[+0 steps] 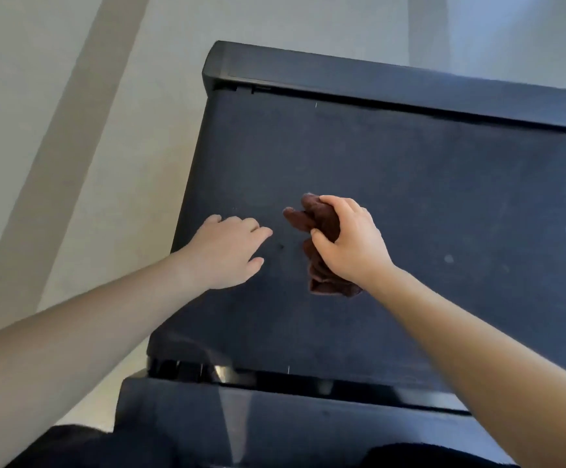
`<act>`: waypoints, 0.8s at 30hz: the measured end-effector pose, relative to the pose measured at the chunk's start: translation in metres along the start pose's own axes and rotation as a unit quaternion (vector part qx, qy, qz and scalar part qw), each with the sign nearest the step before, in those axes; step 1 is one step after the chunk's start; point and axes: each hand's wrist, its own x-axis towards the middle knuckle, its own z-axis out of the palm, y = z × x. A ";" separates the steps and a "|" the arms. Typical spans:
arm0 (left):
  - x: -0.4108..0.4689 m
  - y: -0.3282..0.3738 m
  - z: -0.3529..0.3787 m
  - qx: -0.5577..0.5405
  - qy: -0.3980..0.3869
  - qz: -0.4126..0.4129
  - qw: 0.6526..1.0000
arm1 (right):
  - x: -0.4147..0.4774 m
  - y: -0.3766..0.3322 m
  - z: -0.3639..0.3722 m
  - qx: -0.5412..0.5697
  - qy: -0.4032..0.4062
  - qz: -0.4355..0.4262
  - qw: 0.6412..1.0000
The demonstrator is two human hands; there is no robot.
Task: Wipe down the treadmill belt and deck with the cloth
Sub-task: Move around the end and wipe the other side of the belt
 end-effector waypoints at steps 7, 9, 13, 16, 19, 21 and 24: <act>0.070 -0.039 0.068 0.087 0.110 0.024 0.990 | 0.081 0.060 0.053 -0.097 0.069 -0.109 0.987; 0.065 -0.034 0.067 0.040 0.119 0.012 0.992 | 0.073 0.059 0.057 -0.065 0.086 -0.098 0.989; 0.049 -0.024 0.063 0.013 0.119 -0.001 0.993 | 0.052 0.055 0.058 -0.023 0.078 -0.079 0.994; 0.039 -0.025 0.075 0.016 0.133 0.002 0.991 | 0.056 0.050 0.058 -0.035 0.096 -0.109 0.989; 0.030 -0.030 0.095 0.009 0.162 0.021 0.987 | 0.059 0.050 0.068 -0.054 0.108 -0.142 0.982; 0.024 -0.030 0.107 -0.015 0.177 0.016 0.984 | 0.051 0.053 0.079 -0.077 0.086 -0.141 0.983; 0.020 -0.030 0.127 -0.043 0.210 0.006 0.977 | 0.037 0.063 0.096 -0.096 0.099 -0.130 0.982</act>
